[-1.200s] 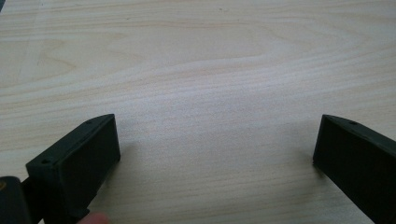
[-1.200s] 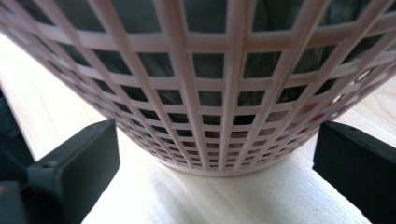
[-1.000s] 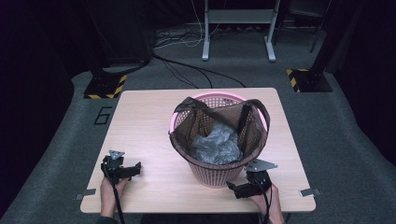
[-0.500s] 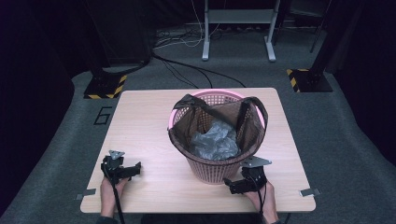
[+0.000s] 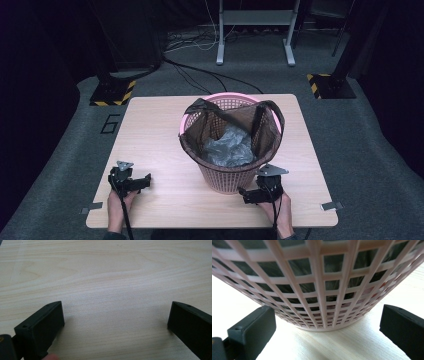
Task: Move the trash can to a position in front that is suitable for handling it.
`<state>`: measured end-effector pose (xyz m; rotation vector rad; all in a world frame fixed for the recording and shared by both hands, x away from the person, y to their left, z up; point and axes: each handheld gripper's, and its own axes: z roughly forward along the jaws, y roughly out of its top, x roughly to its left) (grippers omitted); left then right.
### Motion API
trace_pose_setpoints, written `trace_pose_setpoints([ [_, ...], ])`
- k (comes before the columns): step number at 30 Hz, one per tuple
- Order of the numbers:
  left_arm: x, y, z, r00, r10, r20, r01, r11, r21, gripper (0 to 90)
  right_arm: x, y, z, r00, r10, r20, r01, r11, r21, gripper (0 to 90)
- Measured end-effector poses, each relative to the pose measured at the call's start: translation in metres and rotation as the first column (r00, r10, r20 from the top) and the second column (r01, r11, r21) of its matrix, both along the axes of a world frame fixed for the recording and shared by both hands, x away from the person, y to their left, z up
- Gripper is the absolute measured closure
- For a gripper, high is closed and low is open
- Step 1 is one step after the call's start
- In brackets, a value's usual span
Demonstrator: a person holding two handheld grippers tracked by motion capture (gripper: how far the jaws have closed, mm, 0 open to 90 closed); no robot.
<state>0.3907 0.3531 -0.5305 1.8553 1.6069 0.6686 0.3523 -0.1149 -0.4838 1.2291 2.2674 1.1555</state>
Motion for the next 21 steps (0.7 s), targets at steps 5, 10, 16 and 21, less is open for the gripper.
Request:
trace_pose_setpoints([
  [5,0.0,0.0,0.0,1.0,-0.001,0.0,0.001,1.0,0.0,0.5,0.003,0.006,0.0,1.0,0.001,0.005,-0.001,1.0,-0.001,0.0],
  [10,0.0,0.0,0.0,1.0,0.0,0.0,0.0,1.0,-0.001,0.5,0.007,0.01,-0.001,0.9999,0.006,0.01,-0.006,1.0,0.001,0.0],
  [16,0.0,0.0,0.0,1.0,0.002,0.001,-0.002,1.0,0.001,0.4,0.019,0.016,-0.002,0.9999,0.002,0.011,-0.002,1.0,0.012,0.0],
  [21,0.0,-0.001,0.0,1.0,0.002,0.0,-0.002,1.0,0.0,0.4,0.033,0.024,-0.003,0.9999,-0.001,0.016,0.001,1.0,0.023,0.0],
])
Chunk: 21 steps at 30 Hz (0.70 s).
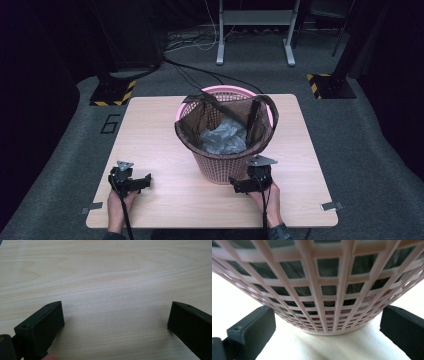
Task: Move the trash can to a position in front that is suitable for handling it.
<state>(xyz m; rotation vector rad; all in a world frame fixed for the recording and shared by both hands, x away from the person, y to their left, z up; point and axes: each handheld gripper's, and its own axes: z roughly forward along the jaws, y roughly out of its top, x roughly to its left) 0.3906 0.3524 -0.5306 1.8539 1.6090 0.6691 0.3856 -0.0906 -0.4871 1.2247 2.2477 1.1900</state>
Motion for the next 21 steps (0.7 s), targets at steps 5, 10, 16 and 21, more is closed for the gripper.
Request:
trace_pose_setpoints([
  [5,0.0,-0.001,0.0,1.0,0.005,0.001,-0.005,1.0,-0.002,0.3,0.013,0.009,0.0,0.9999,-0.002,-0.011,0.002,1.0,0.006,0.0],
  [10,0.0,-0.001,0.0,1.0,0.008,0.0,-0.008,1.0,-0.002,0.3,0.021,0.013,0.0,0.9999,0.002,-0.015,-0.001,1.0,0.008,0.0],
  [16,0.0,-0.001,0.0,1.0,0.009,0.0,-0.009,1.0,-0.002,0.3,0.026,0.014,0.001,0.9999,0.0,-0.016,0.0,1.0,0.007,0.0],
  [21,0.0,-0.001,0.0,1.0,0.008,0.001,-0.008,1.0,-0.001,0.3,0.031,0.016,0.001,0.9999,0.004,-0.013,-0.004,1.0,0.004,0.0],
])
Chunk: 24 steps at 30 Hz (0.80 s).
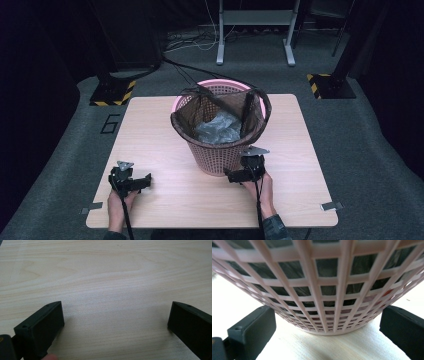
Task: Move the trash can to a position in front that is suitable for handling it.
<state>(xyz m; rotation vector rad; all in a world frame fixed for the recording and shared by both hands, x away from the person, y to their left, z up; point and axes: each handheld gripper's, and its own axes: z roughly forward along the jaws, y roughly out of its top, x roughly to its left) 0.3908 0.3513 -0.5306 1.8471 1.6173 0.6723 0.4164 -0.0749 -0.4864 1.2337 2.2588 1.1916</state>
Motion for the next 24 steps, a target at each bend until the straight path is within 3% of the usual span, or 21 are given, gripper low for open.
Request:
trace_pose_setpoints([
  [24,0.0,0.0,0.0,1.0,0.001,-0.002,-0.001,1.0,-0.001,0.3,0.013,0.006,0.0,0.9999,0.004,-0.01,-0.004,1.0,-0.001,0.0],
])
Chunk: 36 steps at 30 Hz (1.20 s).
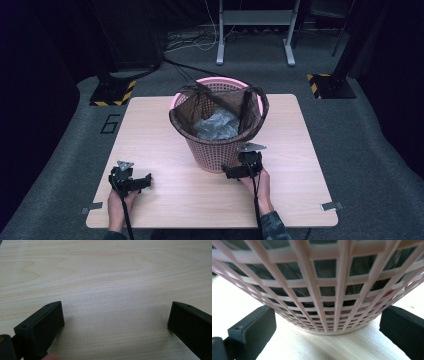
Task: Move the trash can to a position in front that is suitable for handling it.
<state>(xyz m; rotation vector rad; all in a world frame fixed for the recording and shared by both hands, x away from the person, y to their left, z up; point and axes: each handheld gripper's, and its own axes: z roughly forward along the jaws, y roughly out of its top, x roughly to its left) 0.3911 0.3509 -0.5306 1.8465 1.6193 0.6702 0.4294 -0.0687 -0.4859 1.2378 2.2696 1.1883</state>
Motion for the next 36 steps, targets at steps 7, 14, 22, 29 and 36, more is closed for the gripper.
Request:
trace_pose_setpoints([
  [7,0.0,0.0,0.0,1.0,-0.001,0.001,0.001,1.0,0.001,0.3,0.002,0.001,0.0,1.0,0.0,-0.001,0.0,1.0,0.003,0.2],
  [14,0.0,0.0,0.0,1.0,-0.001,0.001,0.001,1.0,0.0,0.3,0.004,0.001,0.0,1.0,-0.001,-0.005,0.001,1.0,0.002,0.3],
  [22,0.001,0.0,0.0,1.0,0.0,0.0,0.0,1.0,-0.001,0.3,0.007,0.001,0.001,1.0,-0.002,-0.007,0.002,1.0,-0.001,0.3],
  [29,0.001,-0.001,0.0,1.0,0.001,0.001,-0.001,1.0,-0.003,0.3,0.009,0.001,0.0,1.0,-0.002,-0.008,0.002,1.0,0.003,0.4],
  [36,0.001,-0.001,0.0,1.0,0.001,0.001,-0.001,1.0,-0.003,0.3,0.013,0.001,0.0,1.0,0.008,-0.006,-0.008,1.0,0.008,0.4],
])
